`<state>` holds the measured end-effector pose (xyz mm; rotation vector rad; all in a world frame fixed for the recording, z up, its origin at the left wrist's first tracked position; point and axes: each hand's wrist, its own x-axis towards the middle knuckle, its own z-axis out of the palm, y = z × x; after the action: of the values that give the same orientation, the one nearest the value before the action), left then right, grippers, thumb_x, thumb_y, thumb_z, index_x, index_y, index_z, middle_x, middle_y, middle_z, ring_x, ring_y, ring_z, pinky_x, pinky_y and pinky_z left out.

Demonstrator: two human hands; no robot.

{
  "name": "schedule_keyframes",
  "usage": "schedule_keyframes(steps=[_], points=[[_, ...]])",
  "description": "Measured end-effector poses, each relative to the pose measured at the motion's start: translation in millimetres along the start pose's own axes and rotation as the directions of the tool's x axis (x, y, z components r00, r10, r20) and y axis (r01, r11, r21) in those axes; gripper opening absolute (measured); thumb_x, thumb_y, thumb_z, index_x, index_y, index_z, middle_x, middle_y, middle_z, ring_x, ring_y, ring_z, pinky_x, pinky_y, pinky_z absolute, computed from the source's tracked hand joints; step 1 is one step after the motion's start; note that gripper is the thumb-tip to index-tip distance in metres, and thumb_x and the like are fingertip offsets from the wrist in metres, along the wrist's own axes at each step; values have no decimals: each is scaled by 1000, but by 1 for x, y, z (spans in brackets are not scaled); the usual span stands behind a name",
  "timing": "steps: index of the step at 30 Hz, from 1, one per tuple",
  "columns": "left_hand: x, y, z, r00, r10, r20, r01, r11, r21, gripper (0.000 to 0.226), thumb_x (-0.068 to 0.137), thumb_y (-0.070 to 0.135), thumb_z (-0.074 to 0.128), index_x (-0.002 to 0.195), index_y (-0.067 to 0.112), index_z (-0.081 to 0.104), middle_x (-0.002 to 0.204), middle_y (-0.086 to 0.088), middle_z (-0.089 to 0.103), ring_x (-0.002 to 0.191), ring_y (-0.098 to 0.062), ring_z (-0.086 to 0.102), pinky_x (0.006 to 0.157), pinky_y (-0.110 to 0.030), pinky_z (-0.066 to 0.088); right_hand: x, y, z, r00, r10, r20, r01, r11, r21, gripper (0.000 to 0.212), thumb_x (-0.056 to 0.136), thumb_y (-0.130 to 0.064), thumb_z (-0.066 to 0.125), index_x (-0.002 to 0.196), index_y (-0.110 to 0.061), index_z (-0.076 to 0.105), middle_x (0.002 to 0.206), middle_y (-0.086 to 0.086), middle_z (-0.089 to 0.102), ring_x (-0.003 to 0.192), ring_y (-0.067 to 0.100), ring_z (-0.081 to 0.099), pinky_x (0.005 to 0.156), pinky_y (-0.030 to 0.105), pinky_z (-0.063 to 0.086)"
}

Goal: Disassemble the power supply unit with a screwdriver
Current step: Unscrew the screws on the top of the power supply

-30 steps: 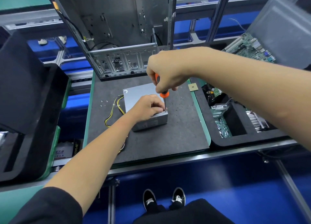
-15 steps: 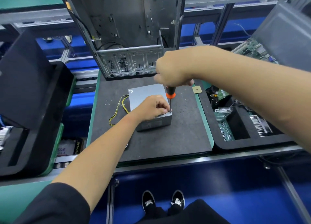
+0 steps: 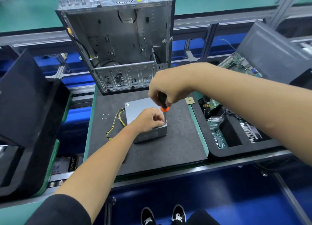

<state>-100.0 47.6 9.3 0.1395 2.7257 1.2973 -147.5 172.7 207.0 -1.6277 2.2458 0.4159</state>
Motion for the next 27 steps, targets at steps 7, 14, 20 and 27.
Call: schedule_keyframes(steps=[7, 14, 20, 27], points=[[2, 1, 1, 999, -48, 14, 48, 998, -46, 9, 78, -1, 72, 73, 5, 70, 76, 0, 67, 61, -7, 49, 55, -13, 36, 10, -9, 6, 982, 188, -31, -189, 982, -19, 25, 98, -23, 41, 77, -13, 50, 63, 5, 57, 56, 25, 62, 50, 31, 43], [1, 1, 2, 999, -34, -2, 34, 999, -34, 13, 77, -2, 73, 70, 8, 68, 75, 1, 64, 55, 6, 51, 54, -5, 34, 14, -8, 3, 976, 217, 4, -217, 976, -35, 18, 97, -24, 49, 90, -9, 57, 85, 12, 69, 78, 27, 65, 55, 32, 44], [2, 3, 0, 999, -37, 8, 37, 999, -27, 15, 77, -1, 74, 71, 12, 68, 70, 8, 59, 54, 0, 48, 54, -7, 34, 2, 6, 2, 993, 113, -40, -109, 990, 87, 21, 81, -17, 72, 100, -13, 63, 101, 2, 66, 95, 21, 60, 73, 32, 48], [0, 5, -1, 999, -49, 18, 50, 998, -39, 9, 78, -1, 73, 73, 7, 70, 71, 0, 64, 52, 0, 45, 52, -9, 33, 3, -2, 3, 993, 111, -33, -107, 988, 110, 13, 82, -14, 64, 93, -15, 57, 87, -1, 61, 86, 20, 60, 61, 28, 44]])
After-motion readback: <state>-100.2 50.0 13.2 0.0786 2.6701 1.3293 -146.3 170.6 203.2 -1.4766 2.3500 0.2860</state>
